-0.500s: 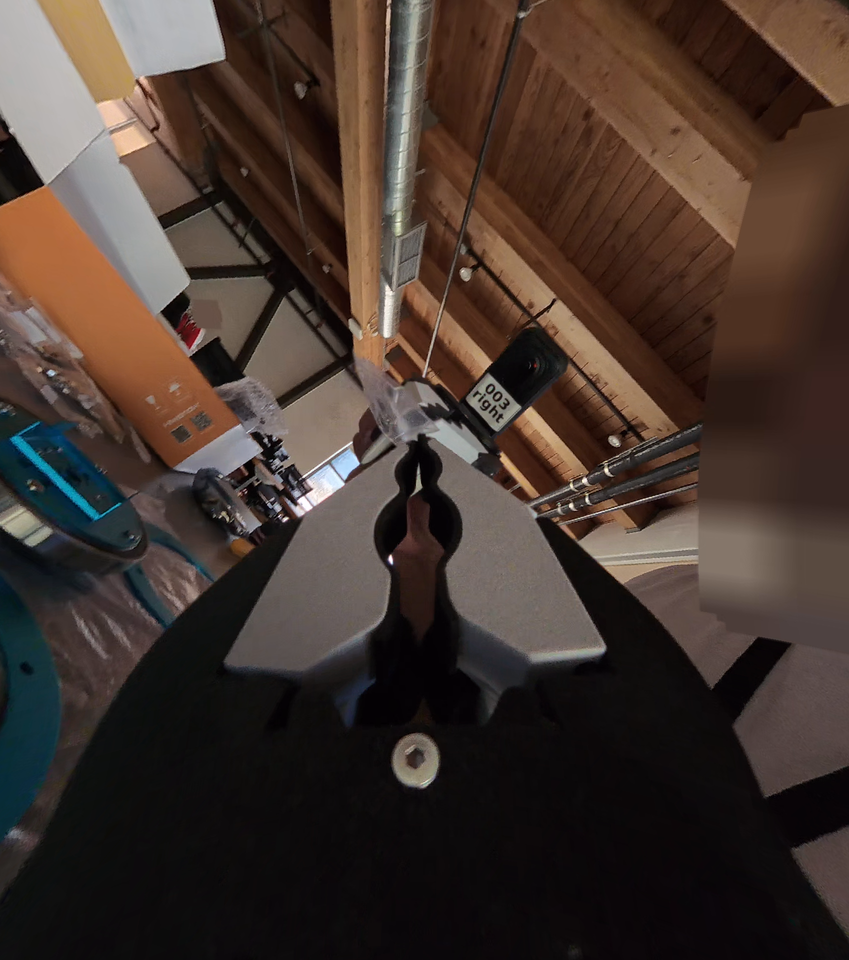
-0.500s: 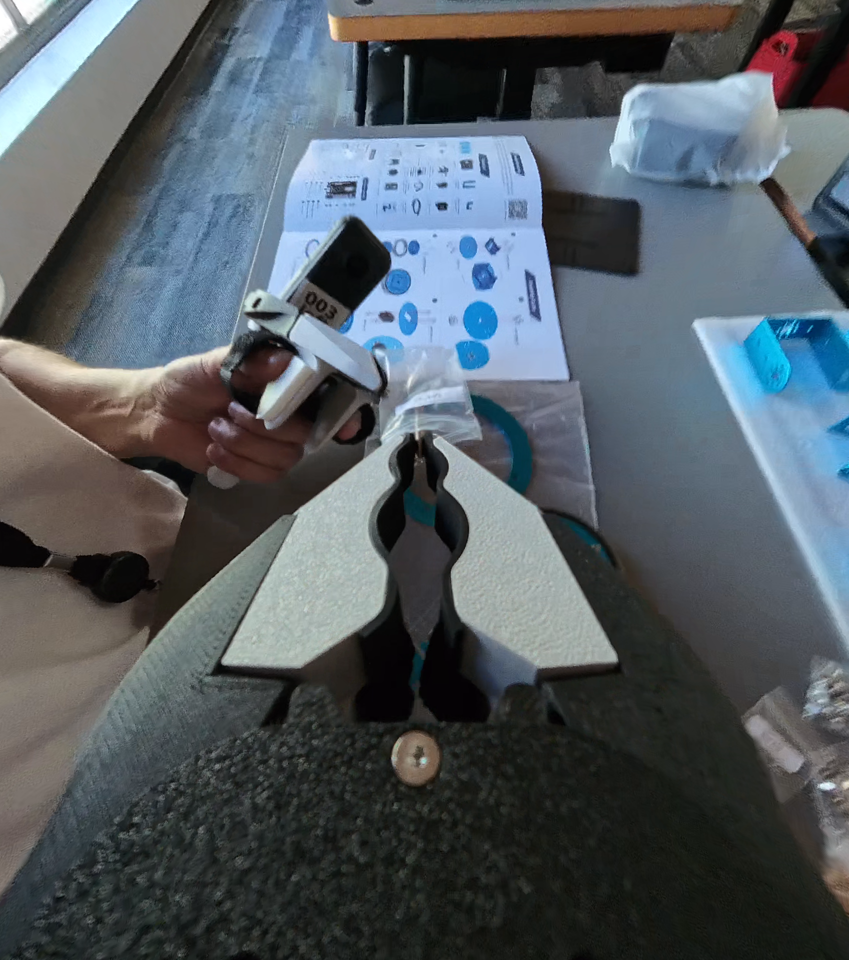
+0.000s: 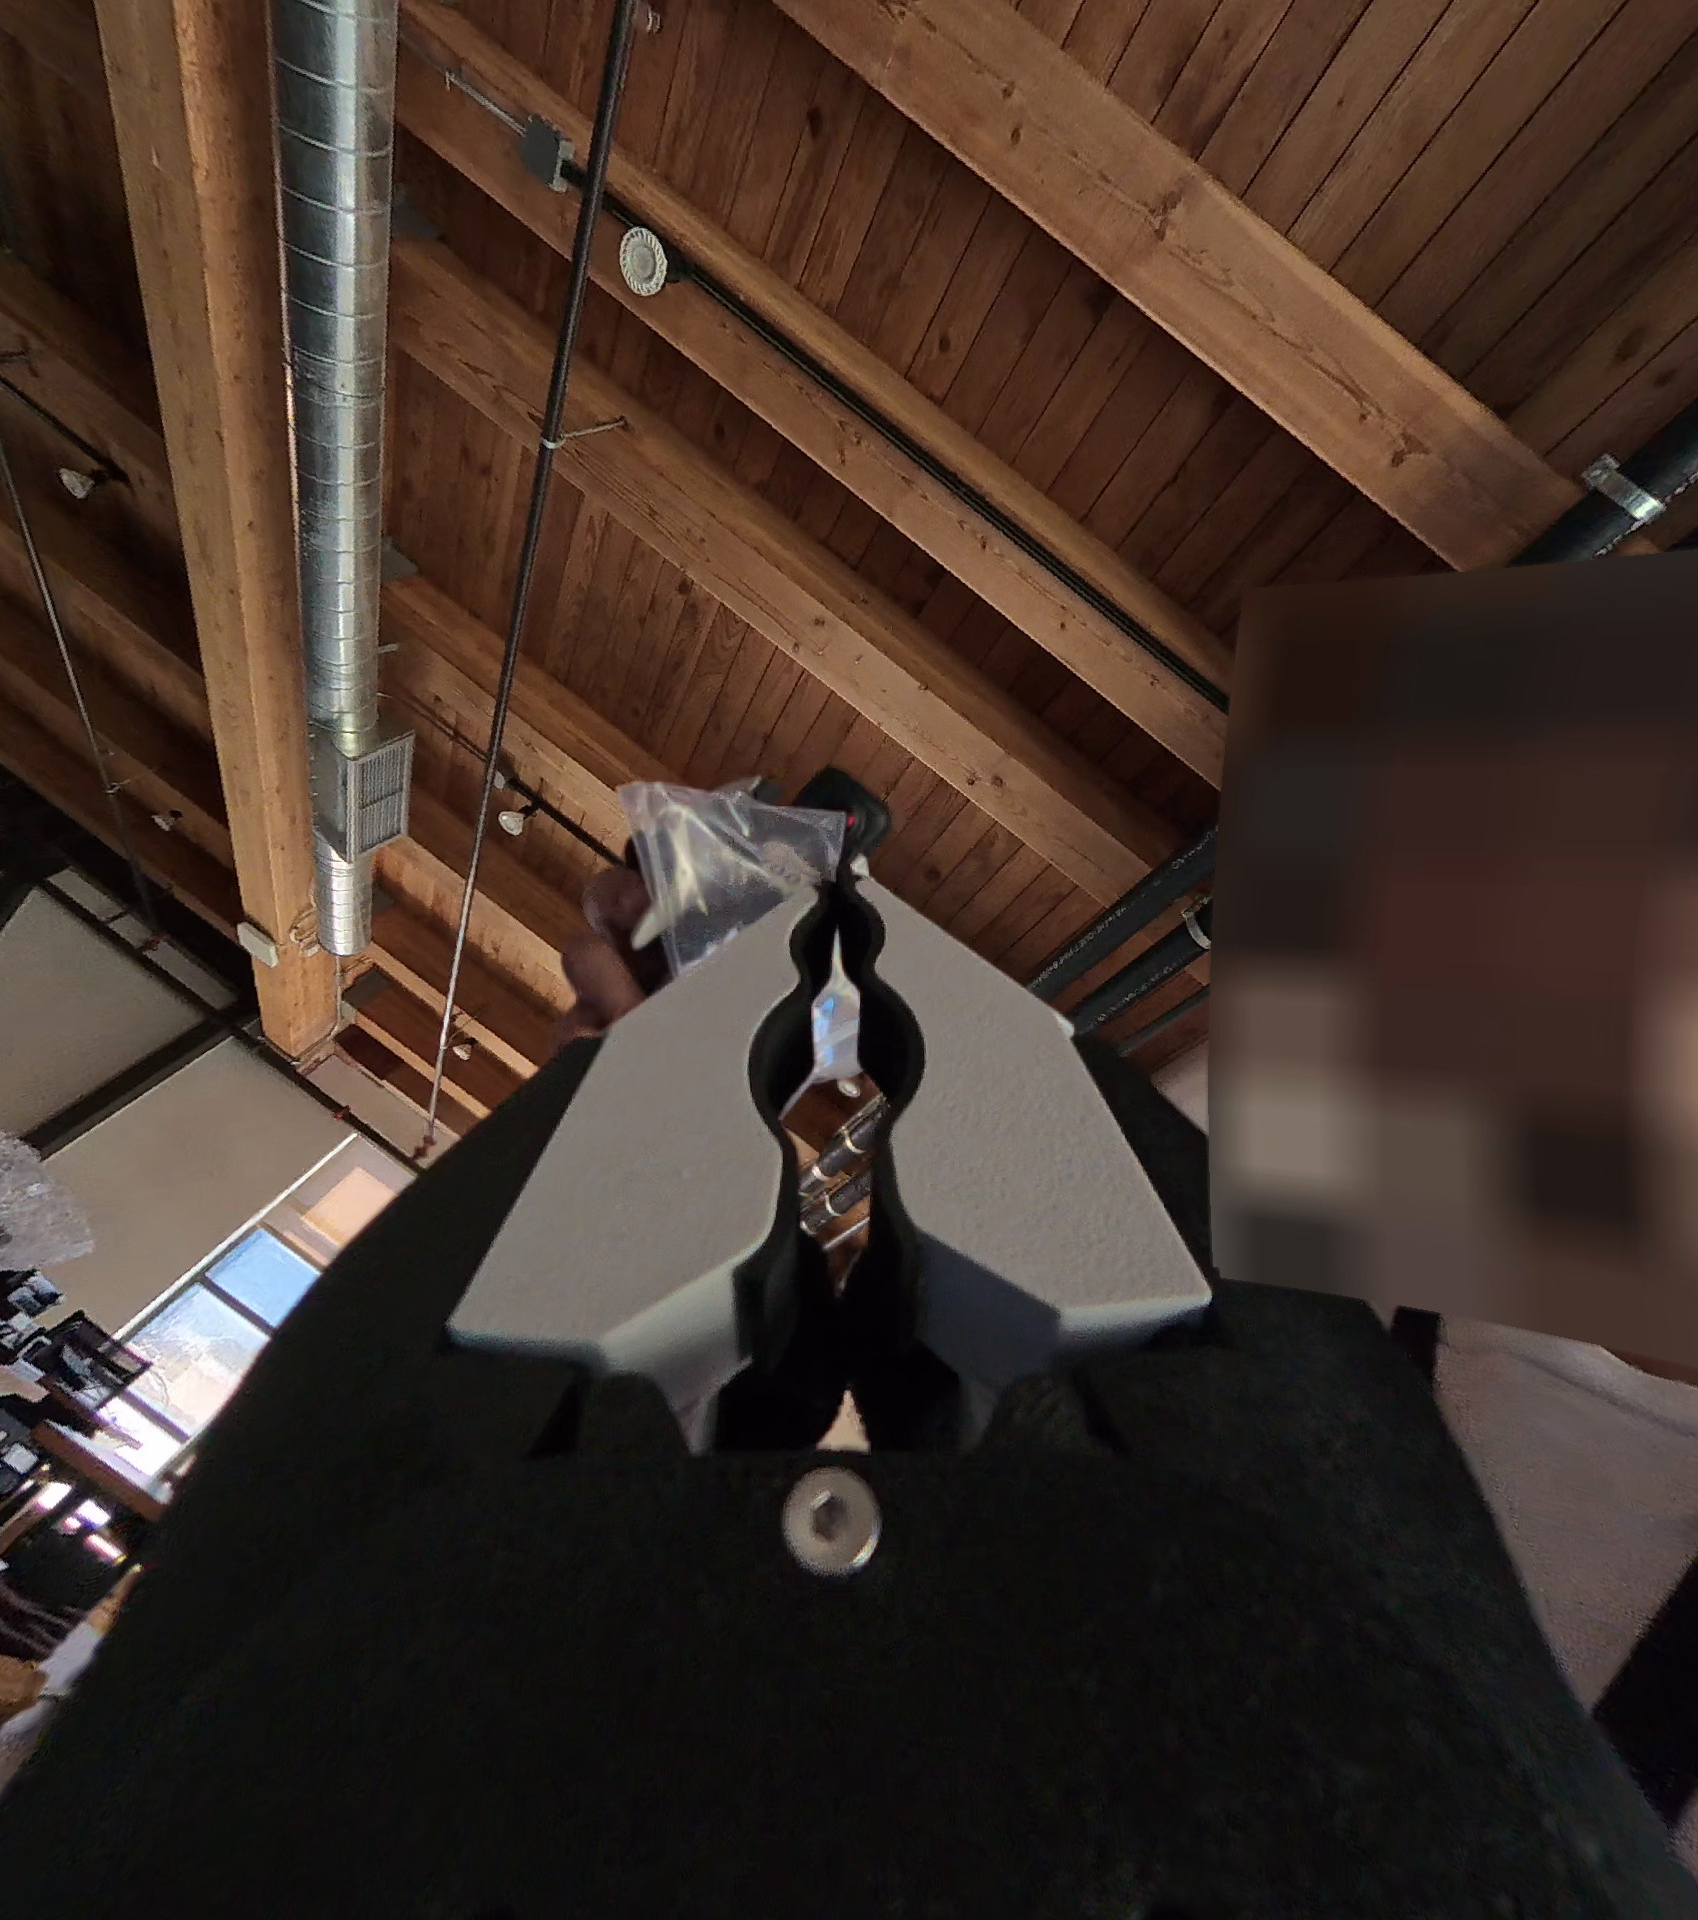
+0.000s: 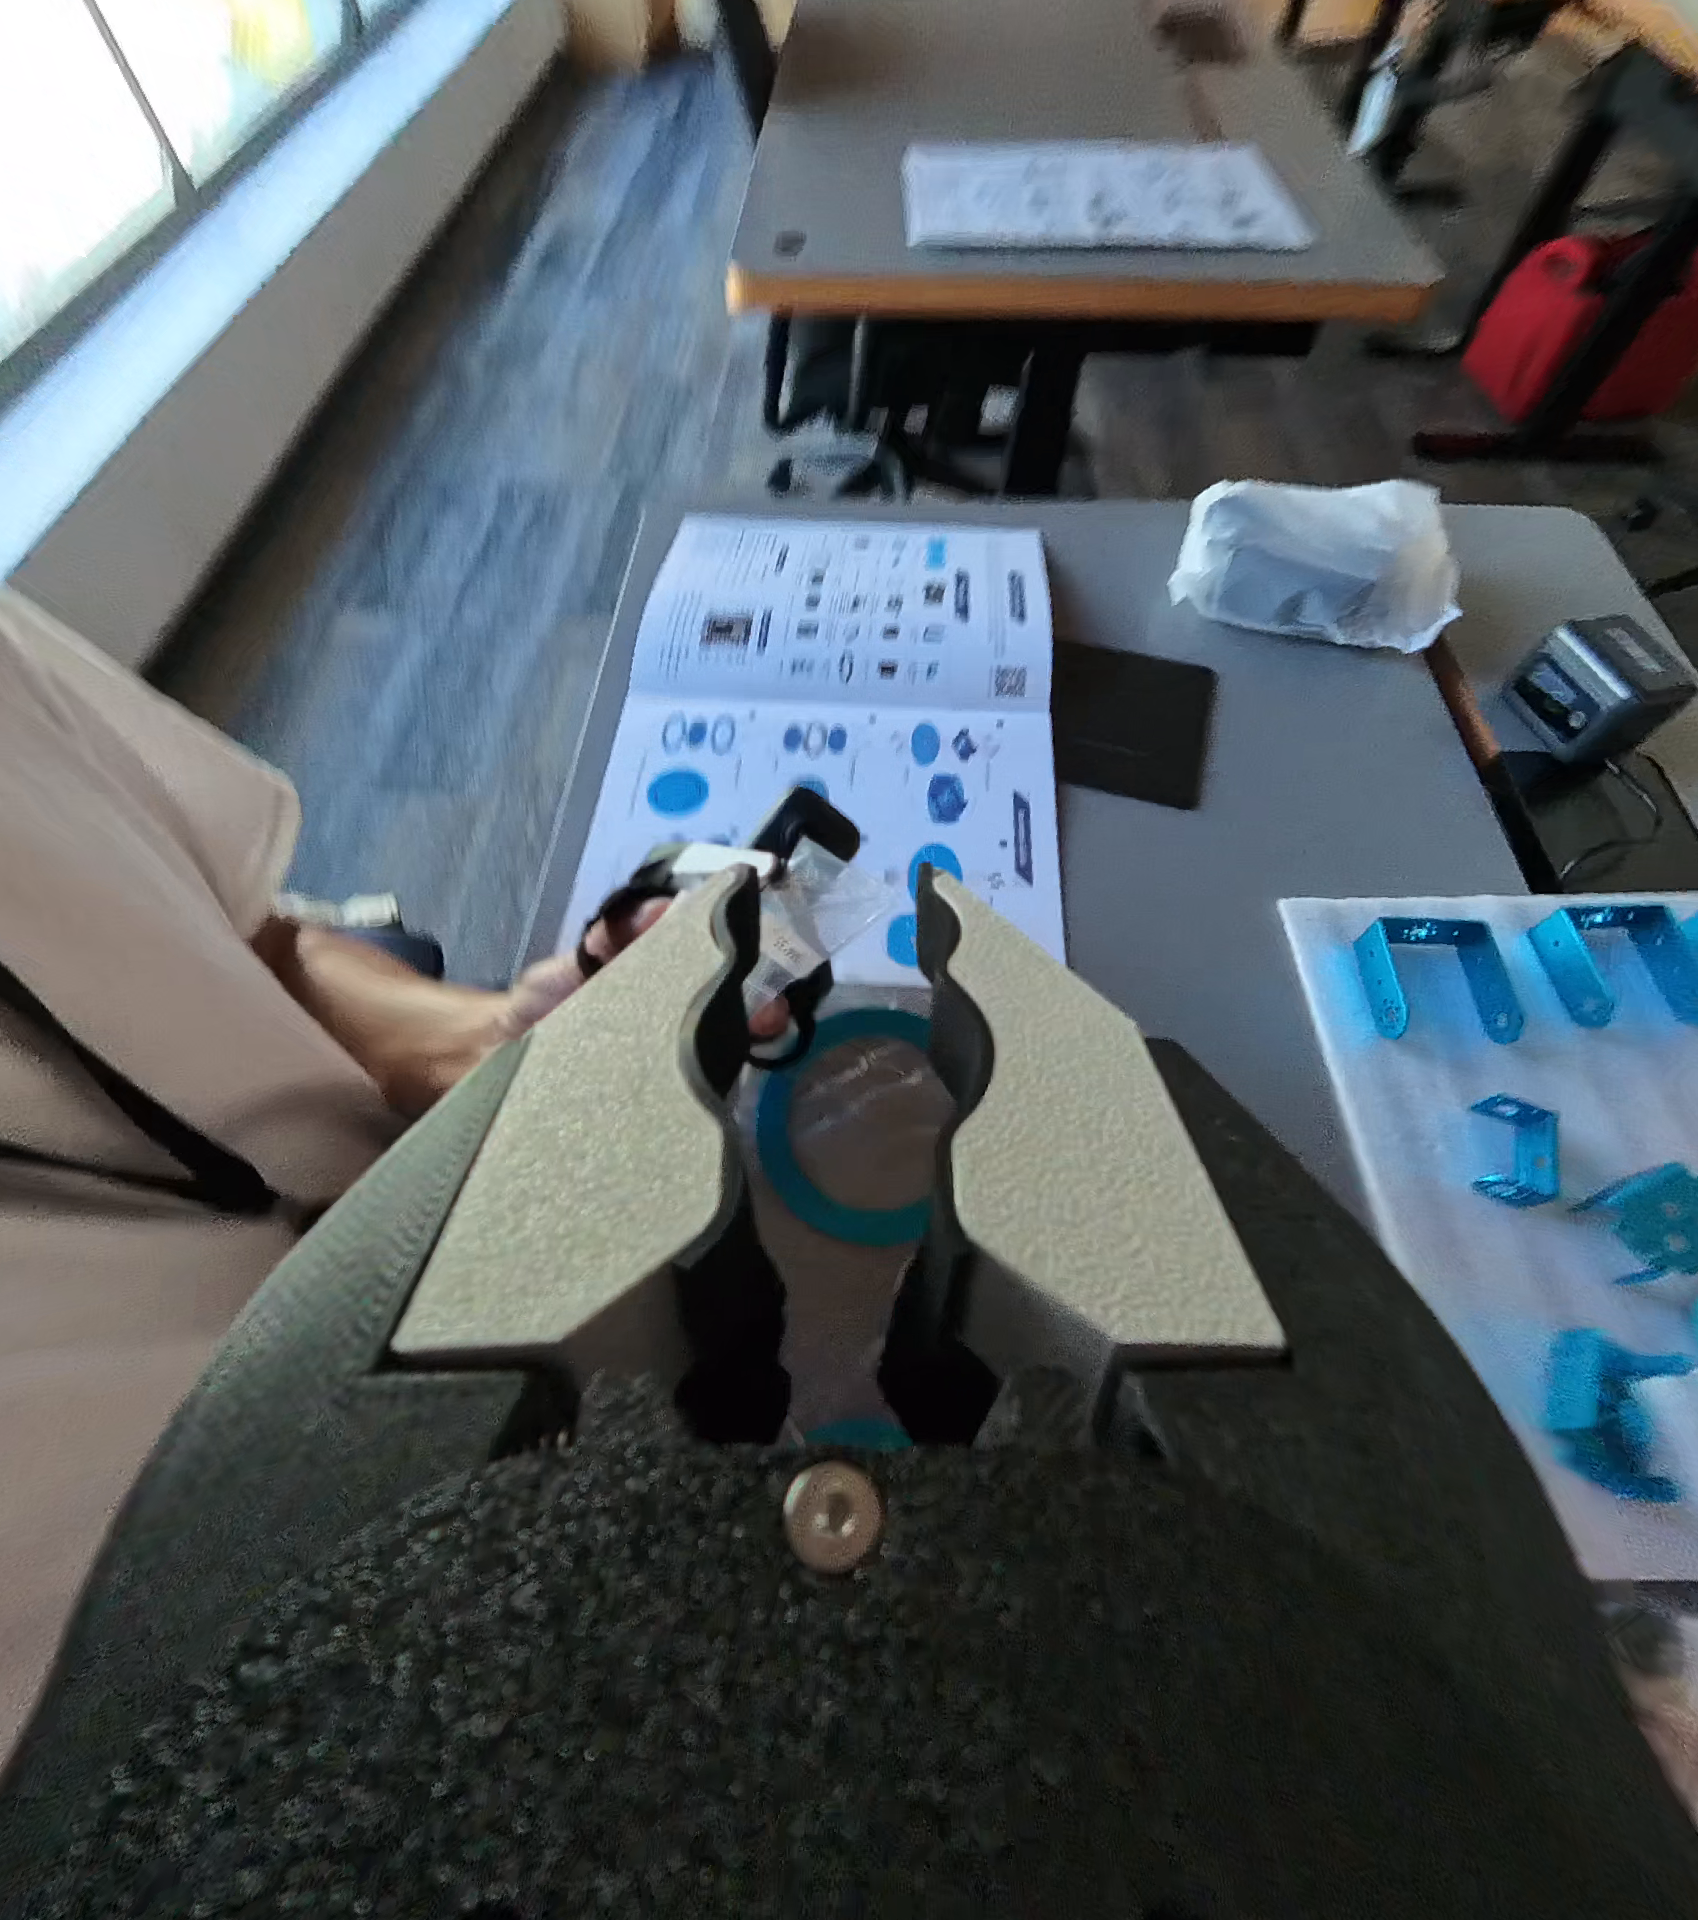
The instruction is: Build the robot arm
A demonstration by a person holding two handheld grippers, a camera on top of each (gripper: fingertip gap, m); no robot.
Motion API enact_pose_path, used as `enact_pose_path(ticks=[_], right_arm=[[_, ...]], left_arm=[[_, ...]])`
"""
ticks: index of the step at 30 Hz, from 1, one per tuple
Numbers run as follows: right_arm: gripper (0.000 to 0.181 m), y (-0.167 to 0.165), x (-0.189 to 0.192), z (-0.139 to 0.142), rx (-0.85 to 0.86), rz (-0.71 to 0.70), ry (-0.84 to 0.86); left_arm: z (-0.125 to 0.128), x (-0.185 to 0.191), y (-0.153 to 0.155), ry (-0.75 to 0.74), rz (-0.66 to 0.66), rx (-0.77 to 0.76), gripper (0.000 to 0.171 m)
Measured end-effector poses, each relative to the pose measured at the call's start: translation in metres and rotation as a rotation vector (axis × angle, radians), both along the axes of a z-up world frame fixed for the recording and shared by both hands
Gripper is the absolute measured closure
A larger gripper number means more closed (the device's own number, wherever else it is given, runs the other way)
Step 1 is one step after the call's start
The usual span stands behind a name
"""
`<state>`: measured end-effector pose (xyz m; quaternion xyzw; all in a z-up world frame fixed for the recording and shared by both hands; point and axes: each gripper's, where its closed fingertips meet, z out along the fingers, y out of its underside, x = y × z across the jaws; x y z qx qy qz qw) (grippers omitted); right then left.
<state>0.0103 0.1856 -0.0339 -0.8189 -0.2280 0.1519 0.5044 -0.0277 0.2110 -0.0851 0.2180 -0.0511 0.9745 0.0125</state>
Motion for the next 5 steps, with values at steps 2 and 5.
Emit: enact_pose_path(ticks=[2, 5], right_arm=[[0.149, -0.011, 0.009, -0.010, 0.049, -0.106, 0.171], [0.135, -0.028, 0.010, -0.070, 0.023, -0.175, 0.334]], left_arm=[[0.000, -0.001, 0.003, -0.009, -0.017, -0.022, 0.171], [-0.005, 0.003, 0.004, 0.011, -0.047, -0.039, 0.171]])
